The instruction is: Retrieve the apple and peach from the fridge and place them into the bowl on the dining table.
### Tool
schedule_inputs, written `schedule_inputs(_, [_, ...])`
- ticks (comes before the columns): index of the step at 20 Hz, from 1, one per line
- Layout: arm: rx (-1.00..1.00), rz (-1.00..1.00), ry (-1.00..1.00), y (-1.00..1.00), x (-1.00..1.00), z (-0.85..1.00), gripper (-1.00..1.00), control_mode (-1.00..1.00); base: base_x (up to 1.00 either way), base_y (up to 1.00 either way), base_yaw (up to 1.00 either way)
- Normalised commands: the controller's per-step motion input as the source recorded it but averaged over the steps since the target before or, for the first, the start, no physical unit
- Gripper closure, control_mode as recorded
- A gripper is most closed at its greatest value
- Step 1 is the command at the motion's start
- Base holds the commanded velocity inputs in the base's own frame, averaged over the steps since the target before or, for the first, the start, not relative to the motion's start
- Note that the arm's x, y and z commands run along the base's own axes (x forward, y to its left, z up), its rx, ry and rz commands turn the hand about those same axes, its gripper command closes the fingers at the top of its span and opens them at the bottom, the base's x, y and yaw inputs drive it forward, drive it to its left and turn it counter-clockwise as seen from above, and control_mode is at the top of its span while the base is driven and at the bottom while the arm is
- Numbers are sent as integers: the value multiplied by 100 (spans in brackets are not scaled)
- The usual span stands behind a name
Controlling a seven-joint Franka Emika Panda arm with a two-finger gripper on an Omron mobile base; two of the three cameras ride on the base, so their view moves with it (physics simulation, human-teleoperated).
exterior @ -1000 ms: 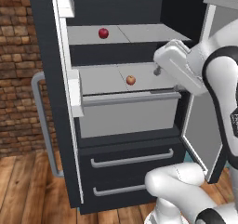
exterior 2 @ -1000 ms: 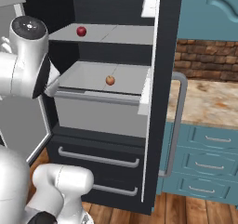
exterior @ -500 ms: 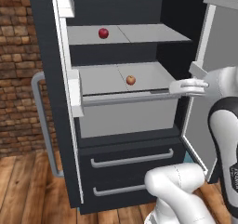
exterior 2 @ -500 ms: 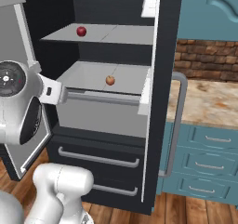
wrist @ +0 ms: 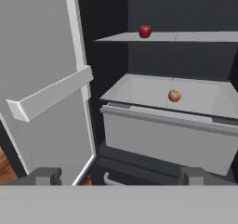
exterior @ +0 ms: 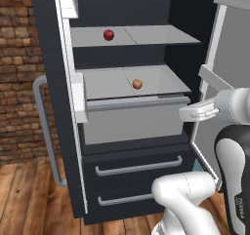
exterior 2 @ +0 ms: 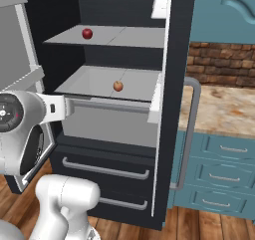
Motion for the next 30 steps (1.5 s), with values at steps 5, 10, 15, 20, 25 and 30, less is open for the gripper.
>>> schedule_inputs(5, [-23,-10,1,-8,-2,0,-100,-100,0,0,0])
schedule_inputs(10, [-2,-27,0,-28,-17,0,-100,-100,0,0,0])
schedule_inputs(15, [8,-17,-2,-19,-7,1,-100,-100,0,0,0])
schedule_inputs(20, [1,0,-1,0,-1,0,-100,-100,0,0,0])
schedule_inputs(25, [0,0,-1,-1,-1,0,-100,-100,0,0,0])
schedule_inputs(30, [0,0,0,-1,0,0,-100,-100,0,0,0])
